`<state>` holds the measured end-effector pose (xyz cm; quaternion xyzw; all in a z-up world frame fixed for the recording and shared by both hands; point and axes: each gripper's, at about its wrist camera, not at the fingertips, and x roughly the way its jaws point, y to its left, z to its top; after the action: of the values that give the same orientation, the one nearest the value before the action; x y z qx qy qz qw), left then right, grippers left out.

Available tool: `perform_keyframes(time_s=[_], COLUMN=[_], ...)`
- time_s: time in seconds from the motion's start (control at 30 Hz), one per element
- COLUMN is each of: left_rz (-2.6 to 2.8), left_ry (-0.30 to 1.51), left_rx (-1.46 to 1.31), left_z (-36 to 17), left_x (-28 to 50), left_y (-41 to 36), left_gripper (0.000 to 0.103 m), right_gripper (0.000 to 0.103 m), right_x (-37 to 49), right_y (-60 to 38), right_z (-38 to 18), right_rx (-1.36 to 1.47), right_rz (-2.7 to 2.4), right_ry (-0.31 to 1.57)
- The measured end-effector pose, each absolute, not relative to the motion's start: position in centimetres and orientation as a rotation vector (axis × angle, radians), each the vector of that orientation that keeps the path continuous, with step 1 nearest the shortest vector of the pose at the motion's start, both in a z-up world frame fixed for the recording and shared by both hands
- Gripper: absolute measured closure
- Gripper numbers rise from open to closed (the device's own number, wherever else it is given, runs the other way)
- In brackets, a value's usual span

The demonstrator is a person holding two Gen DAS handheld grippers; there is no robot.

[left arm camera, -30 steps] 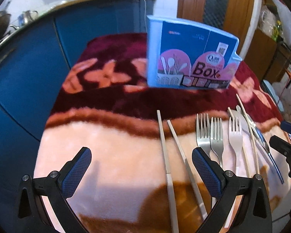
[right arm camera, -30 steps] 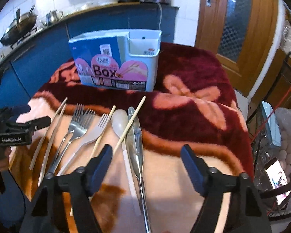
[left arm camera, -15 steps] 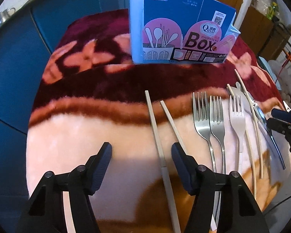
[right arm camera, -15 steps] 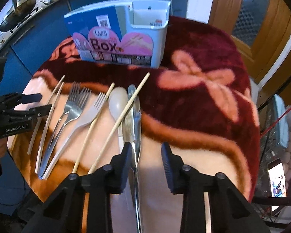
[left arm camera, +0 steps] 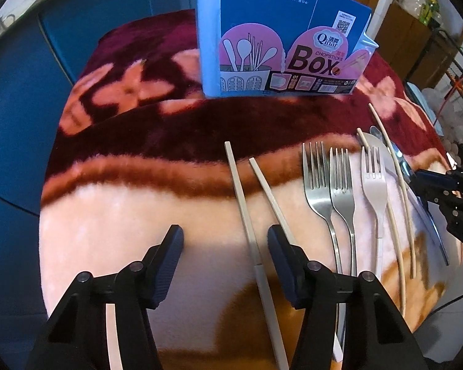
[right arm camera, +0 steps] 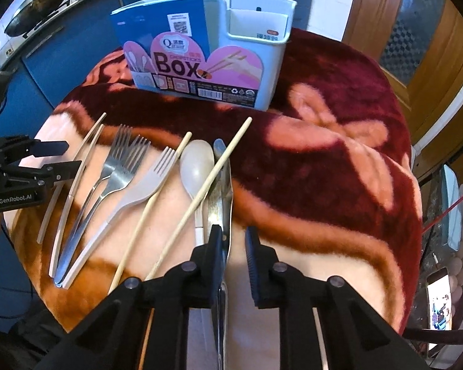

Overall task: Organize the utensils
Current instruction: 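Grasp a wooden chopstick with the left tool while the right tool grasps the metal knife, then lift the chopstick with the left tool while the right tool lifts the knife toward the holder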

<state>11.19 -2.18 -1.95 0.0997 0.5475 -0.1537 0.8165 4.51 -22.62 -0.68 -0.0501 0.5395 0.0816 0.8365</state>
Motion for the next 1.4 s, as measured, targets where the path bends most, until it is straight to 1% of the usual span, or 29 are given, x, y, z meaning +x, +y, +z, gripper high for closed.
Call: perform_keyframes(time_s=[0.33,0.43,0.5,0.9,1.0,1.17,1.3,1.4], left_rz=[-0.321,-0.329,-0.333,-0.362,-0.372,-0.399,-0.406,-0.411], left_ry=[1.223,1.231,1.231,1.225,1.219,1.199,1.144,1.092], left_rx=[0.238,0.231,0.230,0.169,0.159,0.105,0.065,0.042], left_z=[-2.0,-1.9,-1.8,-1.5,-1.5,-1.3,-0.2,1.0], left_x=[11.8,12.0,11.8,11.2,11.0,10.6,10.3,9.8], left_y=[-2.9,-3.1,-3.2,-2.9,-2.8,-2.2,-1.6,-1.2], left_gripper=[0.045,0.052,0.060,0.089,0.094,0.098,0.098,0.098], right_gripper=[0.087,0.090,0.093,0.097,0.099,0.100,0.101,0.102], right_x=[4.5,4.4,4.4,3.9,3.6,3.2,2.5,1.7], right_y=[-22.4,-22.3,-22.2,-22.1,-22.0,-22.4,-22.9,-23.3], right_z=[-0.7,-0.7,-0.7,-0.7,-0.5,-0.2,1.2,3.1], right_rx=[-0.119,-0.124,-0.128,-0.125,-0.137,-0.141,-0.143,-0.105], right_rz=[0.178,0.185,0.189,0.168,0.152,0.127,0.094,0.101], right_ry=[1.117,1.111,1.107,1.089,1.076,1.054,0.988,0.900])
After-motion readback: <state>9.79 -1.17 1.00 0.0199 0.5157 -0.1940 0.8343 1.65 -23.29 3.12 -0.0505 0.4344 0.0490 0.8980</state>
